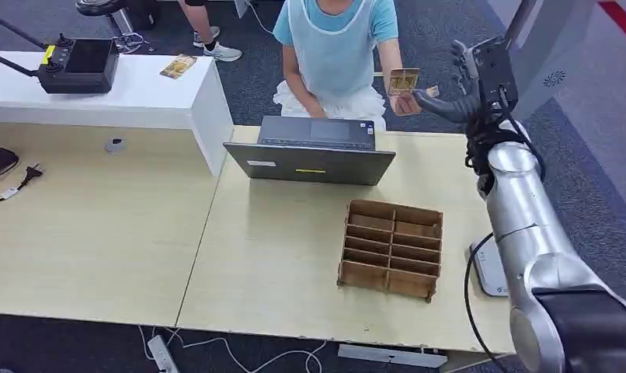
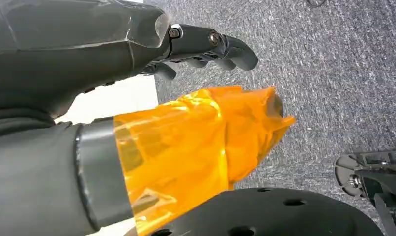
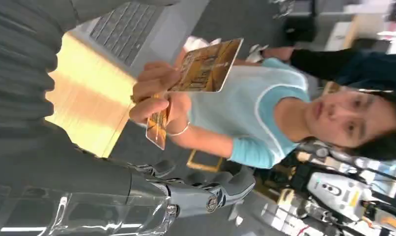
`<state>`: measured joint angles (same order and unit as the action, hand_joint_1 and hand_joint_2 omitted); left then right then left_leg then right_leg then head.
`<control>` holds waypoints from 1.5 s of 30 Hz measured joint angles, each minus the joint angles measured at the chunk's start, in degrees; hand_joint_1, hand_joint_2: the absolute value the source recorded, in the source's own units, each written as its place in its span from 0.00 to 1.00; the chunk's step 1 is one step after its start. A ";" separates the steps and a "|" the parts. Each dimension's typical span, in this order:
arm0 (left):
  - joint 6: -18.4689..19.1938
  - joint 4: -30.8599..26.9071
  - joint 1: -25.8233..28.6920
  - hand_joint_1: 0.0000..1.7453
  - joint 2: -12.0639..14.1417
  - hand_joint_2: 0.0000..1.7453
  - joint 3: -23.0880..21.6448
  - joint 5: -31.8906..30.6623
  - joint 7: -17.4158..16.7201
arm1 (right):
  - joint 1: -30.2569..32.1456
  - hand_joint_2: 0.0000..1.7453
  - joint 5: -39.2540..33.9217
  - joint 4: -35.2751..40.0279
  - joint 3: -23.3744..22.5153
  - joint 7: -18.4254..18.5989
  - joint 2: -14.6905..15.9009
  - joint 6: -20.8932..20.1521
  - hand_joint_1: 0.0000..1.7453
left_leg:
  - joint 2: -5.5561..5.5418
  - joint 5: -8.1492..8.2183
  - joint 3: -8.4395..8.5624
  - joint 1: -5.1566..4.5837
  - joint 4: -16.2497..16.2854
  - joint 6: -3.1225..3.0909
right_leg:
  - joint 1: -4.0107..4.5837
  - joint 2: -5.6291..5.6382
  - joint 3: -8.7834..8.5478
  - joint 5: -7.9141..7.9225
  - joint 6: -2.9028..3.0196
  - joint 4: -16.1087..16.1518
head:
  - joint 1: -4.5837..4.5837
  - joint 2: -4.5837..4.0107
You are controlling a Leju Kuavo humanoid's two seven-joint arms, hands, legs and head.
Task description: Pass the card to the sensor for recognition and then transmit it.
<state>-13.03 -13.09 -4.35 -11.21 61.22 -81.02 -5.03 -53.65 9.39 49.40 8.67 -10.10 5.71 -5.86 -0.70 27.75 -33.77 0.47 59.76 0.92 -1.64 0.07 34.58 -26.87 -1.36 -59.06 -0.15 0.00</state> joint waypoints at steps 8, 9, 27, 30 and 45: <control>-0.22 0.00 0.03 0.00 0.02 0.00 0.00 0.37 -0.02 | 4.50 1.00 -5.17 9.67 -3.01 -0.39 2.25 -1.77 0.00 | 0.03 0.01 0.01 0.00 0.00 0.00 | 0.00 0.03 0.01 0.00 0.00 0.00 | -0.02 0.00; -0.26 0.00 0.03 0.00 0.04 0.00 0.00 0.37 -0.02 | 4.99 1.00 -6.05 10.64 -3.19 -0.72 2.49 -2.03 0.00 | 0.02 0.00 0.01 0.00 0.00 0.00 | 0.00 0.02 0.01 0.00 0.00 0.00 | -0.02 0.00; -1.33 0.00 0.25 0.00 -0.48 0.00 2.19 4.59 0.33 | 28.90 1.00 -18.13 39.58 -7.95 -6.14 11.56 -9.20 0.00 | -0.05 0.10 -0.02 -0.01 0.00 -0.08 | -0.01 -0.08 -0.01 -0.03 -0.03 0.05 | -0.02 0.00; -1.49 0.00 0.26 0.00 -0.57 0.00 2.69 4.55 0.31 | 35.31 1.00 -17.61 44.98 -9.46 -7.52 12.83 -10.51 0.00 | -0.03 0.14 -0.03 -0.01 -0.01 -0.13 | -0.01 -0.06 0.00 -0.05 -0.03 0.05 | -0.02 0.00; -1.92 0.00 0.25 0.00 -0.81 0.00 3.15 4.39 0.61 | 52.46 1.00 -11.77 60.95 -9.37 -13.64 12.98 -10.44 0.00 | -0.02 0.19 -0.02 -0.01 -0.04 -0.09 | 0.00 -0.07 -0.03 -0.11 -0.01 0.05 | -0.02 0.00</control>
<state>-14.95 -13.09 -4.10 -12.02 64.37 -76.63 -4.41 -1.18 -2.38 110.36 -0.70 -23.74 18.69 -16.30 -0.72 27.94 -33.80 0.46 59.73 0.82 -1.64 -0.01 34.55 -26.98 -1.37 -59.02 -0.17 0.00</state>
